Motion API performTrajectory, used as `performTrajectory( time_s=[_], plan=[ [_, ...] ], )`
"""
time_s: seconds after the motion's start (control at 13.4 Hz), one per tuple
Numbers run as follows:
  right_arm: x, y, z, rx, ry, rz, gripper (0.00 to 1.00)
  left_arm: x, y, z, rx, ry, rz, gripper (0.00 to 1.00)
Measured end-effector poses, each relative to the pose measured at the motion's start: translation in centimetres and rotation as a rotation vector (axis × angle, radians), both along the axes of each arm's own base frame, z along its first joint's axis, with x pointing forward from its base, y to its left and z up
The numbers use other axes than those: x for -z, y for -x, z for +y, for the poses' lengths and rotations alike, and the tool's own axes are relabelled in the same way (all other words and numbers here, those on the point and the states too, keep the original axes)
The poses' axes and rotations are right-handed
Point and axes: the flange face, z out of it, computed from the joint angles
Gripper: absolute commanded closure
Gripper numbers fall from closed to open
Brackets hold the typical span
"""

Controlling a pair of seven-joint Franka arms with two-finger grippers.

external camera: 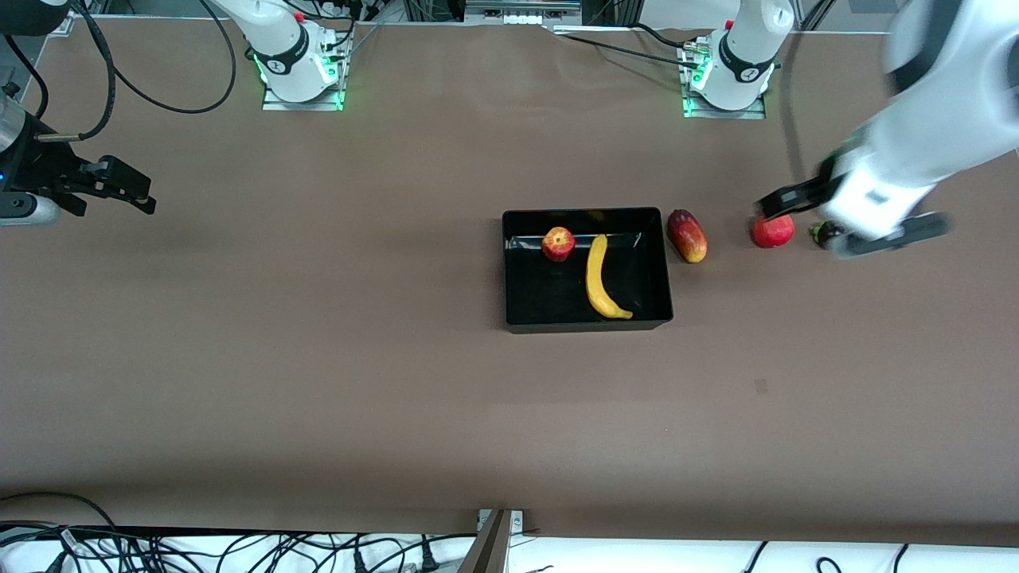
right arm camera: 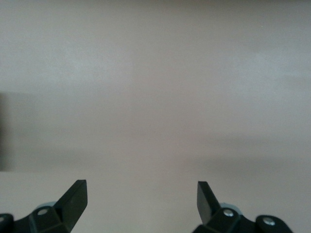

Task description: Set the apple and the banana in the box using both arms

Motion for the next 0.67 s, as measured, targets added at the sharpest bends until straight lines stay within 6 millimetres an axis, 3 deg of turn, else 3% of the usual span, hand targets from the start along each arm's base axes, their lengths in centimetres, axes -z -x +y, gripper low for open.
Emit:
performTrajectory(
  time_s=[0.15, 0.22, 0.37, 0.67],
  plan=[
    [0.0, 0.0, 0.0, 0.0, 0.0, 0.0, 0.0, -2.9, 1.3, 4.8, 0.025, 0.014, -0.047, 0.0],
    [0.0, 0.0, 0.0, 0.0, 0.0, 0.0, 0.0, -3.9, 1.9, 6.2, 0.034, 0.006, -0.067, 0.0],
    [0.0, 0.0, 0.0, 0.0, 0.0, 0.0, 0.0, -5.5, 3.0, 6.8, 0.049, -0.014, -0.081, 0.0],
    [0.0, 0.0, 0.0, 0.001, 0.0, 0.0, 0.0, -7.5, 3.8, 5.9, 0.067, -0.016, -0.097, 0.0]
  ],
)
